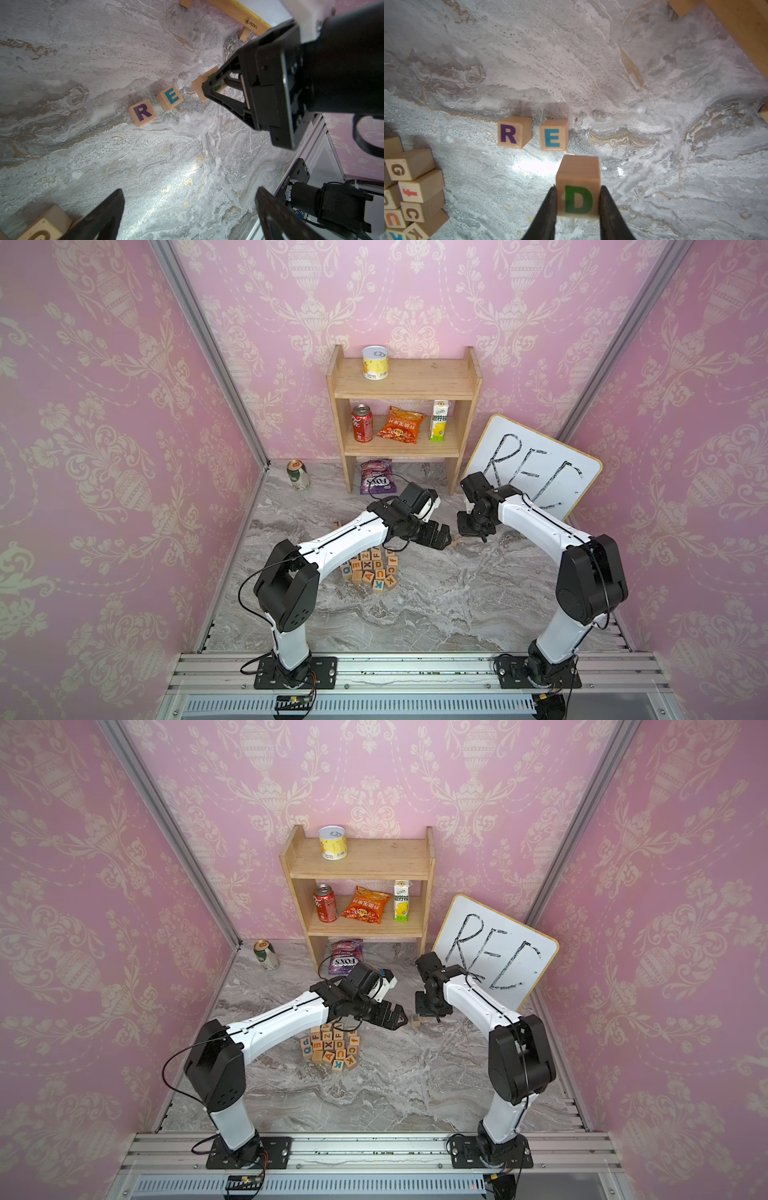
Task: Assemble the uppercase word "red" with letter blocks
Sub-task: Place the letter block at the center of the board.
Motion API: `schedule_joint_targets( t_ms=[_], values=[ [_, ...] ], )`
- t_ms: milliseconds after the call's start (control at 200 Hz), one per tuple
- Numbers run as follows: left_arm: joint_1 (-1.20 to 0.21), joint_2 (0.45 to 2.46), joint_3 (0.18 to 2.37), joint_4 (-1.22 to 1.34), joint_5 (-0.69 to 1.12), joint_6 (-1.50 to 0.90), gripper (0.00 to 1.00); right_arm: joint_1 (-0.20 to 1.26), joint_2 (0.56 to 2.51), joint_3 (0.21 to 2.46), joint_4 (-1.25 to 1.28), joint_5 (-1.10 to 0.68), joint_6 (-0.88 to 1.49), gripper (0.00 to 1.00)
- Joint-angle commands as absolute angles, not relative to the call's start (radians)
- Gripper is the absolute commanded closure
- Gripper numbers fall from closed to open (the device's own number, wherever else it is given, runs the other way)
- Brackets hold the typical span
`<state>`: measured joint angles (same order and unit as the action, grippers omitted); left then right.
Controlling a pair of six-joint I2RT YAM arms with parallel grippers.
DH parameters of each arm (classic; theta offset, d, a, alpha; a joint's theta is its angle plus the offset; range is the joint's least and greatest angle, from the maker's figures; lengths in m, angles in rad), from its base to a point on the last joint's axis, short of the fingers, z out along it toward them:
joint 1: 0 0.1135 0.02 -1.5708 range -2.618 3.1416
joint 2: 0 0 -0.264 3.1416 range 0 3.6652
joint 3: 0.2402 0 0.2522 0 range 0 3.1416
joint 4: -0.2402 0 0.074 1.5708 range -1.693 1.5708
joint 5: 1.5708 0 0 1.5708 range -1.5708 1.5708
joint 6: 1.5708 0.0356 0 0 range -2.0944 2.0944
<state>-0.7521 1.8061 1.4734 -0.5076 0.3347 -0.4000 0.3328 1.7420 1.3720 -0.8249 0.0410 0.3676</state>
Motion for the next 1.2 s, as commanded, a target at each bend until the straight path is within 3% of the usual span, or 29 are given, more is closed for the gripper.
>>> schedule_joint_targets(
  t_ms=[0,996,1196],
  values=[
    [-0.768,1.828,1.503,-0.482,0.35,-0.37,0.01,0.312,1.708,1.348,-0.8,0.031,0.356,0.92],
    [-0.79,1.948,1.631,-0.54,0.346,-0.339,0.01,0.233,1.915,1.351,-0.708,-0.055,0.293,0.9],
    [-0.79,1.962,1.641,-0.543,0.347,-0.341,0.01,0.23,1.937,1.357,-0.707,-0.064,0.286,0.86]
  ],
)
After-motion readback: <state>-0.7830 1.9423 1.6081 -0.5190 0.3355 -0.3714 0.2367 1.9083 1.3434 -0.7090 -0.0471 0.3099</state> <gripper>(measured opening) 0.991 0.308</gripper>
